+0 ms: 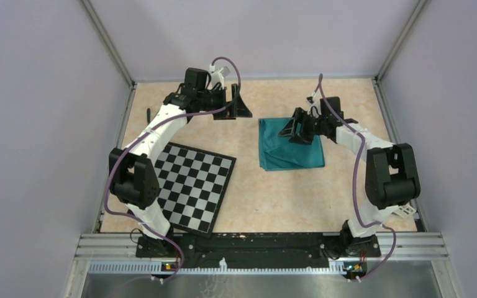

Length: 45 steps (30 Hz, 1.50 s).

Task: Fold the napkin into a case and place the utensils inside
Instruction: Fold the rectangle-folded napkin at the center of the board.

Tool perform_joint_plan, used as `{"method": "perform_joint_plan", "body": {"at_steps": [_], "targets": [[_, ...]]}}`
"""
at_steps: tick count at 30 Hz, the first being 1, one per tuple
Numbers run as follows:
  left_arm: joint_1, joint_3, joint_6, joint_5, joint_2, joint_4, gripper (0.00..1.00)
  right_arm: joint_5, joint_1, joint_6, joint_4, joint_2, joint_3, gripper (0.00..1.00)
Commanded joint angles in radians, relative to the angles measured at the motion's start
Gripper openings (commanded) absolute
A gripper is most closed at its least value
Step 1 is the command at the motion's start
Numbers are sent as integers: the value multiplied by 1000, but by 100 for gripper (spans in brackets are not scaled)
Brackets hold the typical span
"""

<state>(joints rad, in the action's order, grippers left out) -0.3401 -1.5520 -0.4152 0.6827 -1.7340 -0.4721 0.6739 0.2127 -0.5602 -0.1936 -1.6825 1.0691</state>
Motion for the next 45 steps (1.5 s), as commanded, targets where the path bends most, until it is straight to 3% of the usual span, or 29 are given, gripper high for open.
{"method": "perform_joint_plan", "body": {"at_steps": [1,12,23,31,40,42,45], "targets": [[5,-22,22,-6,30,30,99,-117,-29,26,2,10,-28,68],[4,-20,19,2,20,30,99,-93,-21,15,63,-97,-54,62],[4,-19,21,-2,18,31,99,-12,68,-47,130,-124,-97,59],[6,-23,42,-39,17,24,99,22,232,-92,127,-2,-190,59],[3,10,88,-76,-34,64,99,-200,124,-66,47,186,-267,64],[-6,17,88,-33,-73,85,98,-278,82,-66,16,223,-296,57],[-39,14,101,-45,-122,79,95,-434,52,-40,-35,247,-300,31]]}}
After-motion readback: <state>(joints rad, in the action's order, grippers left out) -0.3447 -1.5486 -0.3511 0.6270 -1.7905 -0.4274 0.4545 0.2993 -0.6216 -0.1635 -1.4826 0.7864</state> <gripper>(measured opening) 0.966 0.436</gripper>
